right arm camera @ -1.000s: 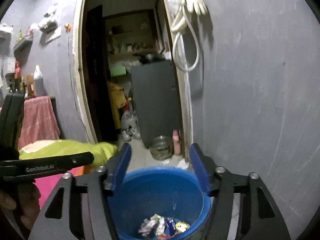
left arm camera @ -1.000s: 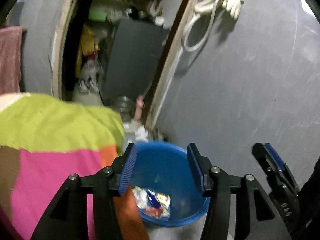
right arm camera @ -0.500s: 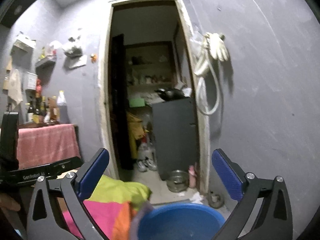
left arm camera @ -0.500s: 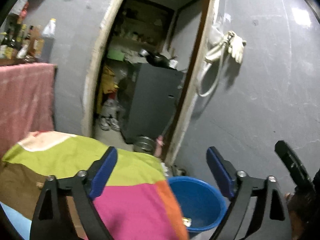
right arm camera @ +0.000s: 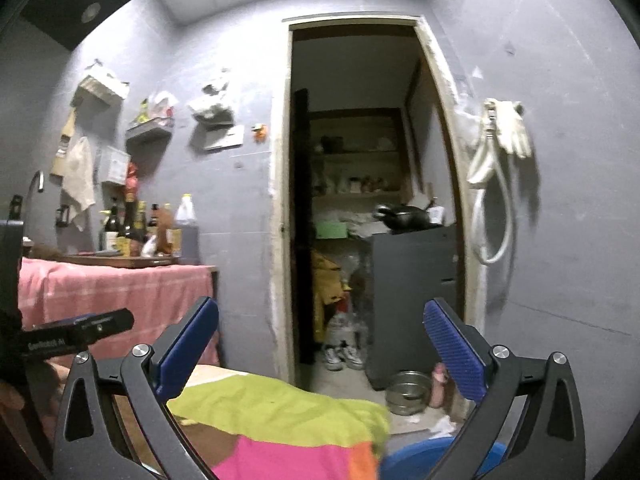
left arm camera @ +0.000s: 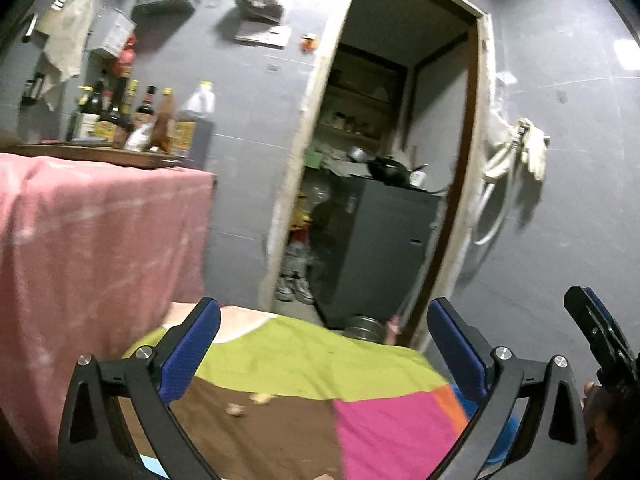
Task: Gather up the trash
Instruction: 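Move both grippers back over the bedspread toward the two tan crumbs, then pinch one tan crumb with the left gripper while the right gripper pinches the other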
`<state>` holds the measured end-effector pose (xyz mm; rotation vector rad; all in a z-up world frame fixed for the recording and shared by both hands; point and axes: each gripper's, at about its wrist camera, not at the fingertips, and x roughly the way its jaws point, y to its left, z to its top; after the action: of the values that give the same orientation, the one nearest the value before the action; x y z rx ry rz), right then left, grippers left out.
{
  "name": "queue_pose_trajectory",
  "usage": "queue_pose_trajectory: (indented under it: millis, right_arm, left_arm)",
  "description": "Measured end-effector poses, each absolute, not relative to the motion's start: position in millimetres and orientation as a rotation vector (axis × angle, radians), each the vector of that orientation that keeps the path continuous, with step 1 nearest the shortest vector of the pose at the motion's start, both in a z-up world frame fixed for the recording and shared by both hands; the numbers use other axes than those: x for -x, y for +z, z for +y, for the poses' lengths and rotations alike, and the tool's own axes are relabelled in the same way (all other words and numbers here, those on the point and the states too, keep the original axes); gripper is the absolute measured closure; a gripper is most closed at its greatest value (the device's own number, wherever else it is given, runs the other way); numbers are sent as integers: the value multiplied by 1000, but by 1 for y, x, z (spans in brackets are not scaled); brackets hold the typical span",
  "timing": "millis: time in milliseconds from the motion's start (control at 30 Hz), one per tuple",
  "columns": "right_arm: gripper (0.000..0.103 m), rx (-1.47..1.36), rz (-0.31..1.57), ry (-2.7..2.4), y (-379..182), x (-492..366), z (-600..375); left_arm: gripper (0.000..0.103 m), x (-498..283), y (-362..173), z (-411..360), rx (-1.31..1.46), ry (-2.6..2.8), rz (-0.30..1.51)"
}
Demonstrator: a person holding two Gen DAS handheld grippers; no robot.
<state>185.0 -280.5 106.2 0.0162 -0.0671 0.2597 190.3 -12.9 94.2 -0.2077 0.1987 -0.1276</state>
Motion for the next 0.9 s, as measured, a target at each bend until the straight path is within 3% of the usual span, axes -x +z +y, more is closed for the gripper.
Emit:
queue_pose_trajectory:
  millis: [267,700,800,867,900]
  right_arm:
    - [0,9,45,375,82,-225,-224]
    - [0,53,370,476,16,-300,-181]
    - [12,85,448,514,4,-314,-172]
    - [20,107,502,544,-5,-322,-166]
    - [22,114,522,555,-8,-326,-164]
  left_arm:
    - [2,-203,59,41,154,-15,268]
    - [2,-247,-13,67,116,-16,554]
    - [3,-255,-19,67,112,-42,589]
    - [10,-261,-25,66,115,-68,615]
    - [20,-265,-28,64,116,-88,634]
